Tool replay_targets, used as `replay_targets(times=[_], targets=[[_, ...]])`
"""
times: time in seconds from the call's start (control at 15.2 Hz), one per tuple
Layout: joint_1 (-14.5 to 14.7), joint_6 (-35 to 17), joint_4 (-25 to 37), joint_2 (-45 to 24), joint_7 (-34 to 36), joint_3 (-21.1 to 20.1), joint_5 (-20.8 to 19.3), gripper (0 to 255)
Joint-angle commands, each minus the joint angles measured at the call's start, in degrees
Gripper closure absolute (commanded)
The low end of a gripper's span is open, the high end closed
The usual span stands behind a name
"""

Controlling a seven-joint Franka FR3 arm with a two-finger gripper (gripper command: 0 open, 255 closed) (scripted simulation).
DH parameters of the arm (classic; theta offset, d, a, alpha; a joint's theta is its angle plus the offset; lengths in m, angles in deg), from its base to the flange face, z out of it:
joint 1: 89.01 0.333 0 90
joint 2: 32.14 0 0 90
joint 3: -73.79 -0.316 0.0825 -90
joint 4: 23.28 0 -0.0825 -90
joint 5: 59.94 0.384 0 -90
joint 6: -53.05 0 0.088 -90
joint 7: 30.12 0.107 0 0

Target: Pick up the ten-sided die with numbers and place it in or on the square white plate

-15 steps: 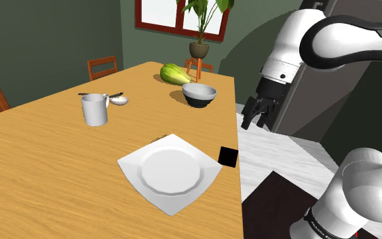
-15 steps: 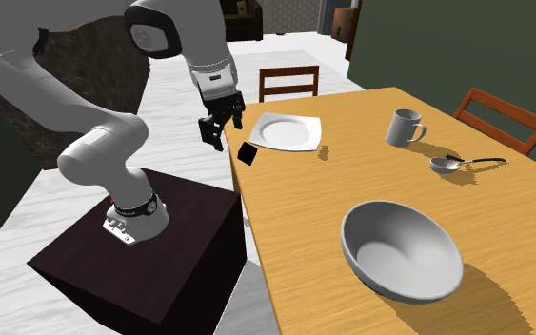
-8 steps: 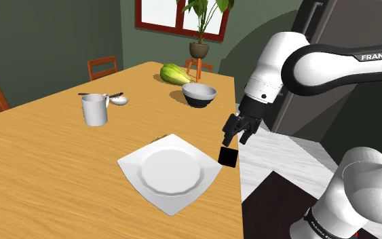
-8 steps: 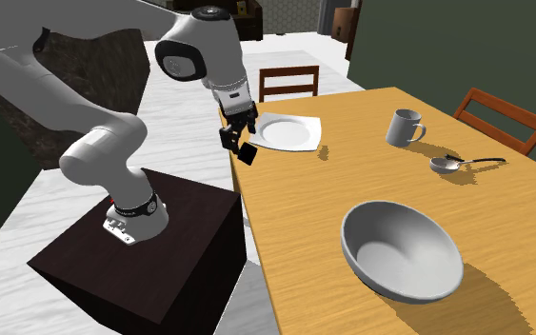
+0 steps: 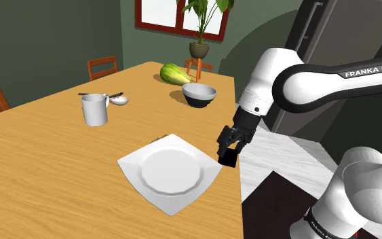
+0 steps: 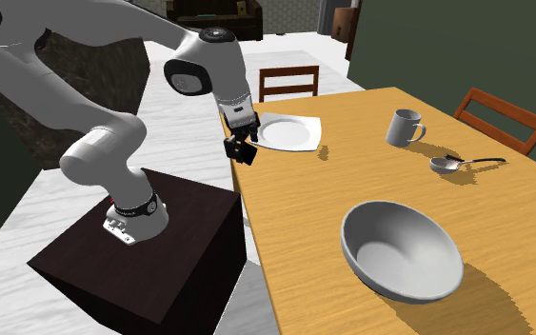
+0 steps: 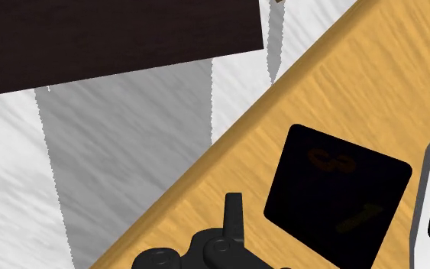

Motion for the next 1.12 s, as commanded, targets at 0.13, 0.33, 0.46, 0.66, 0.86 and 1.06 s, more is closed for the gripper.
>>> replay_targets(times=[0.13, 0.33, 0.46, 0.66, 0.86, 1.06], targets=[[0.07, -0.45, -0.22, -0.18, -0.03, -0.1, 0.13, 0], [0.06, -0.43, -0.21, -0.18, -0.02, -0.1, 0.12, 0], [0.06, -0.43, -0.21, -0.18, -0.02, -0.1, 0.12, 255], [0.08, -0.47, -0.24, -0.19, -0.02, -0.12, 0.14, 255], [0.06, -0.51, -0.3, -0.18, -0.09, -0.08, 0.13, 255], [-0.02, 0.45, 0.33, 0.18, 0.18, 0.01, -0.1, 255]])
